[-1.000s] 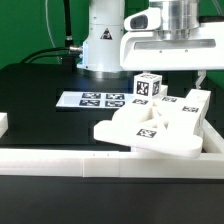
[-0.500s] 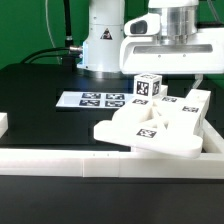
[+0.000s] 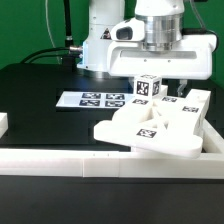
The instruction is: Assemble chair
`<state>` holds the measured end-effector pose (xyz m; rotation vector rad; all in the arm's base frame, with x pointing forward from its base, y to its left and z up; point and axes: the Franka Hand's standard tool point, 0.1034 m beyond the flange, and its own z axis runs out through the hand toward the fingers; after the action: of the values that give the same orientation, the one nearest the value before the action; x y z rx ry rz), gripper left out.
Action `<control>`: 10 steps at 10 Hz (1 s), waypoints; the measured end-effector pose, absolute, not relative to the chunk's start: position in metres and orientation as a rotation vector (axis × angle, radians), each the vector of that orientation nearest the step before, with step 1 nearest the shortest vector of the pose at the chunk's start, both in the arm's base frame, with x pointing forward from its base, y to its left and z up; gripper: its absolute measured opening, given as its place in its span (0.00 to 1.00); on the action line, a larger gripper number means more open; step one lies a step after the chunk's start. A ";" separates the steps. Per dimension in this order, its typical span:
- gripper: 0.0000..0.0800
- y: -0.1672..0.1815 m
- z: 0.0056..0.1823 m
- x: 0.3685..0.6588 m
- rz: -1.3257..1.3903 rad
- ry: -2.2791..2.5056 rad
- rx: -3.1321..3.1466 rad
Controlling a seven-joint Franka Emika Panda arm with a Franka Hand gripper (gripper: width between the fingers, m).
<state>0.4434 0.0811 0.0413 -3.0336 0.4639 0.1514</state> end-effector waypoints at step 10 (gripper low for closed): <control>0.81 0.079 0.014 0.430 0.152 0.722 -2.988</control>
Offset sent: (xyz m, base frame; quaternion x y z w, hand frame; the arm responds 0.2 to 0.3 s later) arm 0.0000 0.0000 0.0000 0.0000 0.0000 0.0000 1.0000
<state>0.4295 0.0790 0.0138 -2.9883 0.7220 0.1522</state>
